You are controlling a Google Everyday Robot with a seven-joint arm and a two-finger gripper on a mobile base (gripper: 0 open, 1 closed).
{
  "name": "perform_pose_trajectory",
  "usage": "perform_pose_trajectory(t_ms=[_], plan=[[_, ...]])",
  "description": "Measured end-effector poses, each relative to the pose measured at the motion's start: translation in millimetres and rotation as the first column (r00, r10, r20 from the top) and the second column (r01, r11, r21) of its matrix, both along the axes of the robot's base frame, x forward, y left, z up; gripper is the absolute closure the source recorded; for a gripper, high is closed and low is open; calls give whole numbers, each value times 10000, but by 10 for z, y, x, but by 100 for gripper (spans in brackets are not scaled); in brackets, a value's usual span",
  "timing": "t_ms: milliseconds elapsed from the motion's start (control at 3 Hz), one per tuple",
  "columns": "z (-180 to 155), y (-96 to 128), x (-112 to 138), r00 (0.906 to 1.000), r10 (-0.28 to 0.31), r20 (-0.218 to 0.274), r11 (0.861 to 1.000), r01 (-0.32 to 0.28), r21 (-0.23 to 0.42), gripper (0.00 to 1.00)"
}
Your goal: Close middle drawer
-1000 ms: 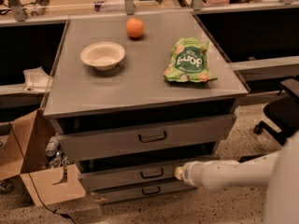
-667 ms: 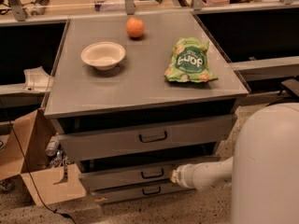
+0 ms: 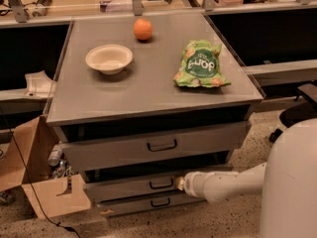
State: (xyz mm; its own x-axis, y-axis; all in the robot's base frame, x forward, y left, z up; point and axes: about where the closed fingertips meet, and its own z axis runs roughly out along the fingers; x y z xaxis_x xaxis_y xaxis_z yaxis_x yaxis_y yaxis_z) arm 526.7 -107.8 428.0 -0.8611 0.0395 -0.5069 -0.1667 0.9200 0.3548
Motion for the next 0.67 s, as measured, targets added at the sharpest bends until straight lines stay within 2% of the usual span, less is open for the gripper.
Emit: perform_pose_trajectory(t_ms=[667], plan=[[-49,-4,55,9999,-128,-65,9999,128,-66,100]])
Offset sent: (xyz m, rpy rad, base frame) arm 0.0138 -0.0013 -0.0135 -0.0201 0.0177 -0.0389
